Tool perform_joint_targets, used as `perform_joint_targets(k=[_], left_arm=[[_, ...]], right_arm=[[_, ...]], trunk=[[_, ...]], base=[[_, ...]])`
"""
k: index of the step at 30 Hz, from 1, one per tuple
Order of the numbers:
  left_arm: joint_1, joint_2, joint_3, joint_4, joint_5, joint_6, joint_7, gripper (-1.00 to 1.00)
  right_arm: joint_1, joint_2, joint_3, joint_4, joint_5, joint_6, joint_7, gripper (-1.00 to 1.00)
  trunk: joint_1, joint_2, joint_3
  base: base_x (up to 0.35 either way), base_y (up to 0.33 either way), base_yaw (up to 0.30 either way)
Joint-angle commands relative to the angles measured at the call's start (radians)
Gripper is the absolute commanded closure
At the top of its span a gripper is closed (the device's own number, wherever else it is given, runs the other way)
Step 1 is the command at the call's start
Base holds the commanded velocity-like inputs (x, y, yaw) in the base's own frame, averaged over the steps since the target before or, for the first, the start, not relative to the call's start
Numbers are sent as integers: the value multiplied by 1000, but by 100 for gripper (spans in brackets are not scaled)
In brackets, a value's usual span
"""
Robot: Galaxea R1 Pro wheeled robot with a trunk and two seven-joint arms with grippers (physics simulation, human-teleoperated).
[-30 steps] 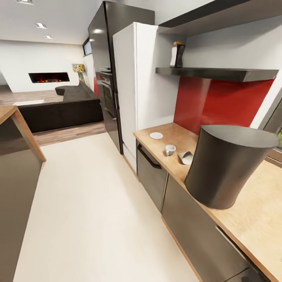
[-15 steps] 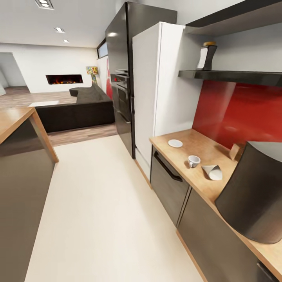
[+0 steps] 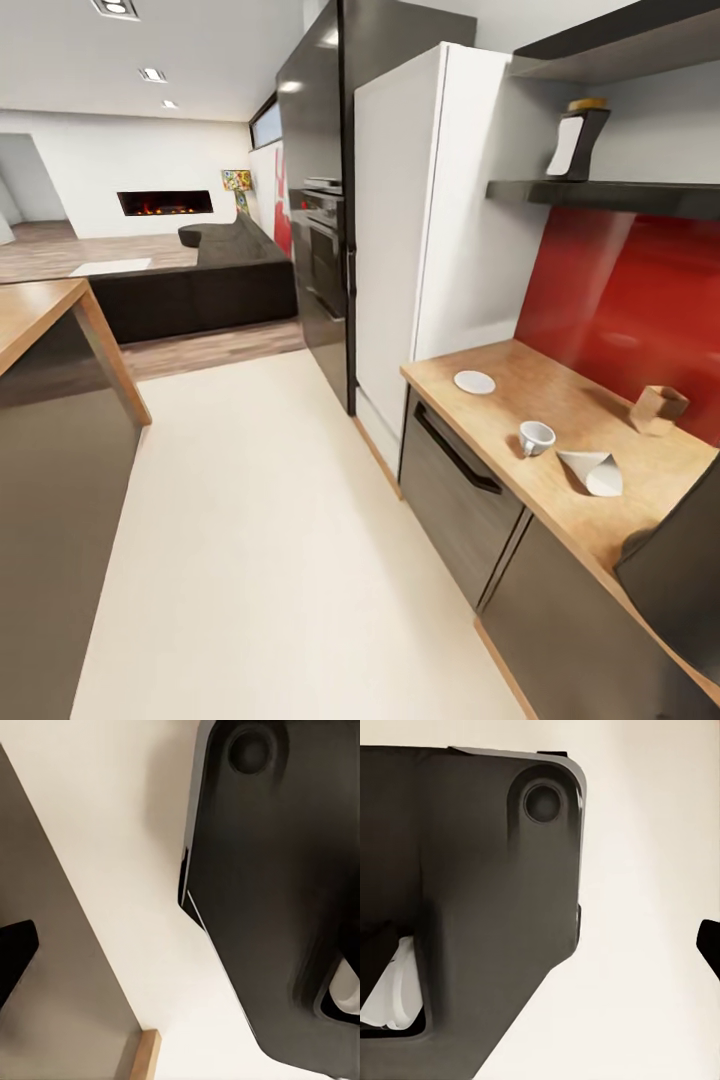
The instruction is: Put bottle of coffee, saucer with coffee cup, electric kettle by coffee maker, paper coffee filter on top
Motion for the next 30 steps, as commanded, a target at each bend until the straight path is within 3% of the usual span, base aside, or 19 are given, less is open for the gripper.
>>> perform_joint_targets(k=[1, 30], left_arm=[[-1, 0, 1, 0, 10, -2, 0, -100], [-1, -1, 1, 0, 9, -2, 0, -100]], right_arm=[[0, 0, 0, 1, 1, -3, -1, -100], [-1, 0, -1, 2, 1, -3, 0, -100]], trunk=[[1, -2, -2], [1, -2, 24]], base=[[294, 188, 0], [259, 185, -167]])
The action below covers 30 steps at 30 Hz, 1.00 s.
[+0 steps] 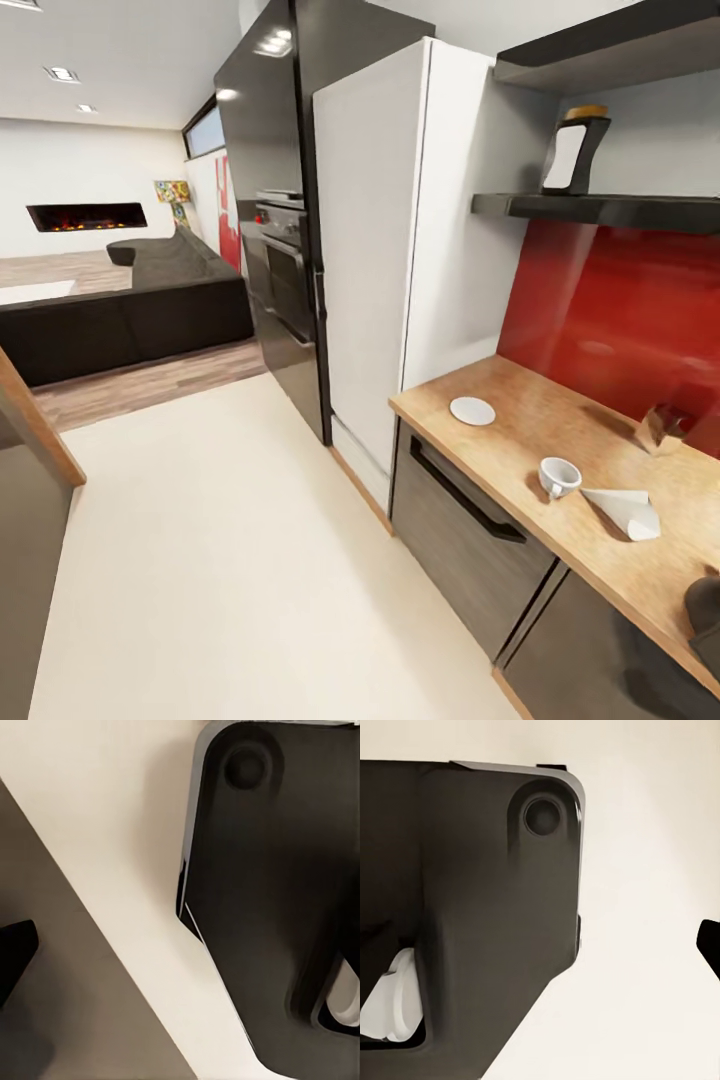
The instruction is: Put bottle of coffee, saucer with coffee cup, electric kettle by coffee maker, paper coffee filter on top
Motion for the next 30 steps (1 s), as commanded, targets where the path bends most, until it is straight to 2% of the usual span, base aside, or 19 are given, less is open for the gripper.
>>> perform_joint_targets(k=[1, 30], left_arm=[[0, 0, 1, 0, 11, -2, 0, -100], [0, -4, 1, -2, 10, -1, 0, -100]], right_arm=[[-1, 0, 0, 1, 1, -3, 0, -100], [-1, 0, 2, 1, 1, -3, 3, -100]], trunk=[[1, -2, -1], [1, -2, 28]], base=[[138, 123, -189], [17, 13, -189]])
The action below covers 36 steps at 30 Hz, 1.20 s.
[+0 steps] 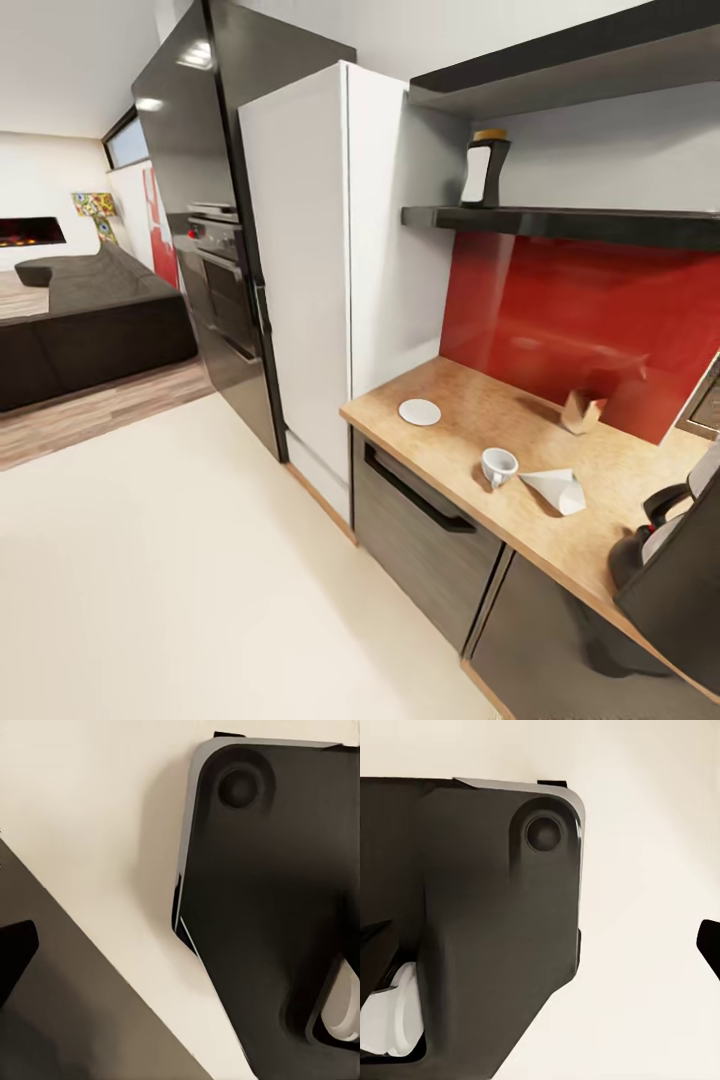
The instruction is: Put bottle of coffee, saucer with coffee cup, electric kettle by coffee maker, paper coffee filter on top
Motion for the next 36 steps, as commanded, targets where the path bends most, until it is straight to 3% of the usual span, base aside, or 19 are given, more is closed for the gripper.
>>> perform_joint_targets(k=[1, 36], left_arm=[[0, 0, 1, 0, 10, -2, 0, -100], [0, 2, 1, 0, 10, -2, 0, -100]], right_arm=[[-1, 0, 1, 1, 1, -3, 0, -100], [-1, 4, 0, 1, 1, -3, 4, -100]], trunk=[[1, -2, -1], [1, -2, 8]], base=[[0, 0, -190], [0, 0, -247]])
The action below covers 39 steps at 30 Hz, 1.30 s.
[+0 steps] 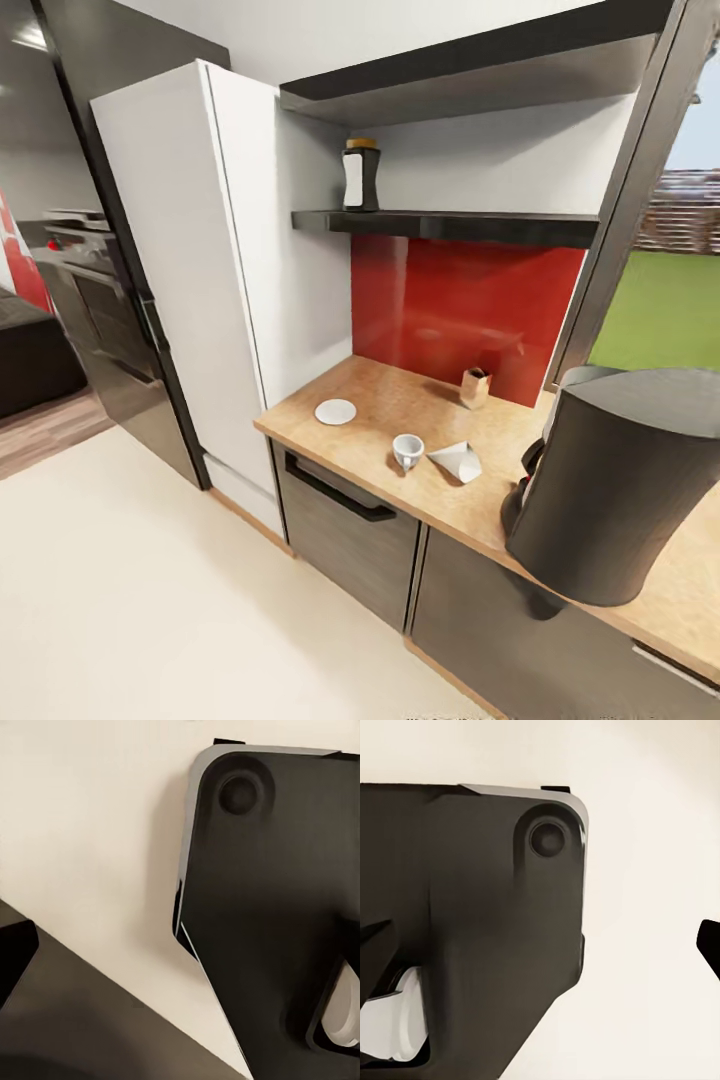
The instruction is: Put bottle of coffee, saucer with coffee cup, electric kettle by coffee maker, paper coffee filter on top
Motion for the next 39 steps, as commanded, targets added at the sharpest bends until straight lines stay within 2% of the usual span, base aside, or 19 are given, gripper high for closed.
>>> perform_joint_targets(k=[1, 28, 33, 39], left_arm=[[0, 0, 1, 0, 10, -2, 0, -100], [0, 2, 1, -14, 10, -1, 0, -100], [0, 1, 0, -14, 10, -1, 0, -100], [-1, 15, 1, -22, 8, -2, 0, -100]], right_arm=[[-1, 0, 0, 1, 1, -3, 1, -100], [0, -1, -1, 2, 1, -2, -1, -100], [-1, -2, 0, 3, 1, -2, -5, -100], [-1, -1, -2, 1, 1, -2, -7, -100]], trunk=[[1, -2, -2], [1, -2, -2], [1, -2, -2], [1, -2, -2]], base=[[0, 0, -263], [0, 0, -259], [0, 0, -98], [0, 0, -2]])
